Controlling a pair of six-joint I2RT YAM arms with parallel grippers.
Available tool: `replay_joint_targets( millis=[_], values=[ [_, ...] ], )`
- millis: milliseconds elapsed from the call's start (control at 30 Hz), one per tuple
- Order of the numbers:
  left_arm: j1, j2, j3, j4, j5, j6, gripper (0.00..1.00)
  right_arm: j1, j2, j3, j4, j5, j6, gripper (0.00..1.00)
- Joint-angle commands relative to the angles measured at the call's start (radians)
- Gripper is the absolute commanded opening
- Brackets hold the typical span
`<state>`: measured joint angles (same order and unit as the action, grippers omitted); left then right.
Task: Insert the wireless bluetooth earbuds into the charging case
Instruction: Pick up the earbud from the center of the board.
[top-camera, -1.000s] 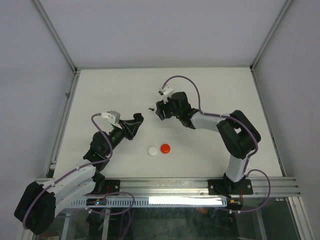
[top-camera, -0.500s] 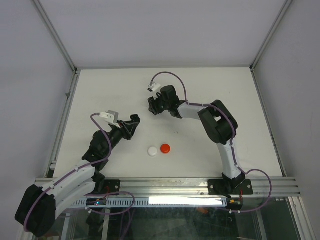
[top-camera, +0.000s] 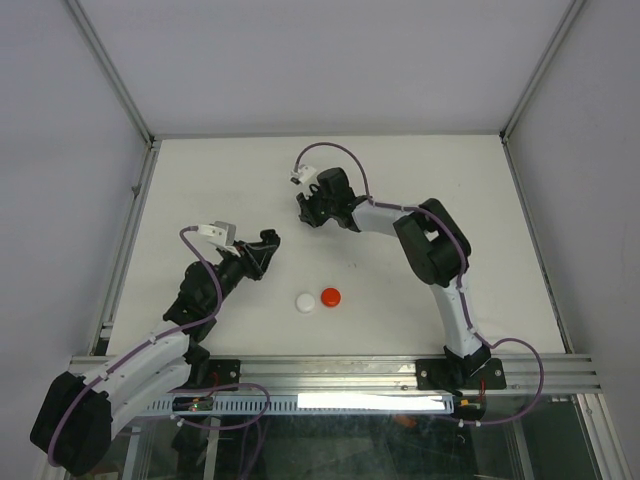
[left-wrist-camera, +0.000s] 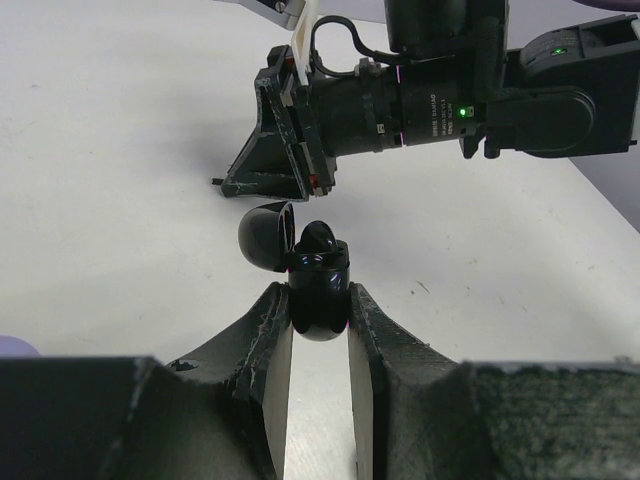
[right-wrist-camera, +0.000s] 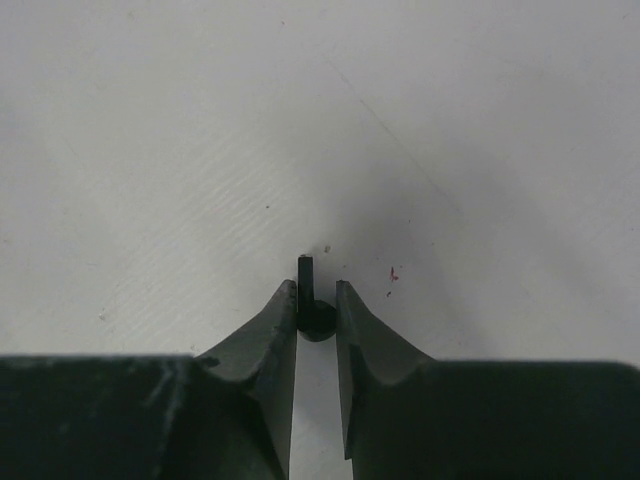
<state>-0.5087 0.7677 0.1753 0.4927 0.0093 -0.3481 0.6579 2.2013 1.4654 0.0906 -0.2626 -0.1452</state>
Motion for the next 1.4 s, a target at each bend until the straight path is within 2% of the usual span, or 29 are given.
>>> replay_joint_targets(
  millis=[0, 300, 567, 733, 867, 1000, 1367],
  values=[
    [0.007, -0.030, 0.036, 0.037, 0.016, -0.006, 0.00, 0.001, -0.045, -0.014, -0.113, 0.034, -0.054, 0.18],
    [0.007, -0.050, 0.036, 0.035, 0.032, -0.008, 0.00, 0.011, -0.283, -0.240, -0.229, 0.103, -0.033, 0.16],
    [0.007, -0.045, 0.035, 0.065, 0.063, -0.033, 0.00, 0.035, -0.439, -0.408, -0.329, 0.183, 0.031, 0.20],
    [0.007, -0.052, 0.038, 0.060, 0.073, -0.038, 0.00, 0.063, -0.451, -0.432, -0.365, 0.251, 0.053, 0.23],
    [0.007, -0.063, 0.041, 0.048, 0.074, -0.039, 0.00, 0.080, -0.466, -0.450, -0.373, 0.314, 0.067, 0.35],
    [0.008, -0.070, 0.045, 0.038, 0.072, -0.035, 0.00, 0.086, -0.489, -0.465, -0.371, 0.366, 0.073, 0.42],
    [0.007, -0.059, 0.052, 0.038, 0.072, -0.029, 0.00, 0.085, -0.484, -0.466, -0.359, 0.471, 0.076, 0.45]
  ],
)
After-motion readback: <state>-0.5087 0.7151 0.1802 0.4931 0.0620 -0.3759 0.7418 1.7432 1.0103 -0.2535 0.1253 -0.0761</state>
